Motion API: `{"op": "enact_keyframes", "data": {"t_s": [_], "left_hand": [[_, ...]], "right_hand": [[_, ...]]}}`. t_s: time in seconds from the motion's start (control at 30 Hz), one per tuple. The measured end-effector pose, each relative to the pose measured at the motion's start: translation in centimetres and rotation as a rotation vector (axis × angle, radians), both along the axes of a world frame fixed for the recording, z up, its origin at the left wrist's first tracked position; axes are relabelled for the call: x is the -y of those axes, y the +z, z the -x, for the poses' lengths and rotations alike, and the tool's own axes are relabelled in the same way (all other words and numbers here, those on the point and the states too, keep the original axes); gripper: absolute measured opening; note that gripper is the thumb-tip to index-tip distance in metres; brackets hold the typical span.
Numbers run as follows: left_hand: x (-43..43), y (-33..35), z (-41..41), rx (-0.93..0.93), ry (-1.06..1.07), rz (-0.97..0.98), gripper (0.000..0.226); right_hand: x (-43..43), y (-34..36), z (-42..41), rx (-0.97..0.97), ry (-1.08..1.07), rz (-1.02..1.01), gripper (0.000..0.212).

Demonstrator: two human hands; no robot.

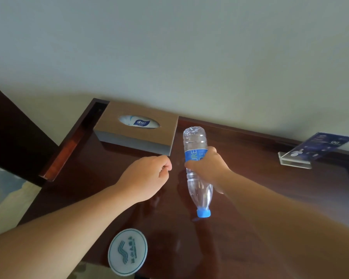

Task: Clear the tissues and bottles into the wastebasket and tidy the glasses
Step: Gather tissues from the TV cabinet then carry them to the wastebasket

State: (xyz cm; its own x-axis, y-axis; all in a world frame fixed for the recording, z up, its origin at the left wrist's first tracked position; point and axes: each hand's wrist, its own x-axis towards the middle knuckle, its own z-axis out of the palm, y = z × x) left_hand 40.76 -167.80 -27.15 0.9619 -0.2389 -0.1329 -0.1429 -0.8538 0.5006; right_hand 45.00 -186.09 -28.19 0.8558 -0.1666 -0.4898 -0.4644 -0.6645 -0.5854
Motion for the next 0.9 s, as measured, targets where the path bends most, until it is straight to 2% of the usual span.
{"op": "enact_keyframes", "data": {"t_s": [0.37, 0.67, 0.9], "left_hand": [[6.5, 7.4, 1.3, 0.209, -0.1, 0.023, 0.019], [10.9, 12.3, 3.4, 0.323, -0.326, 0.023, 0.017], [13.0, 12.4, 7.5, 0.311, -0.572, 0.091, 0.016]], "right_hand": [[6.8, 7.7, 4.4, 0.173, -0.038, -0.245, 0.058], [10.4, 12.4, 11.2, 0.301, -0.175, -0.175, 0.058], [11.3, 13.3, 19.9, 0.345, -0.388, -0.112, 0.057]]}}
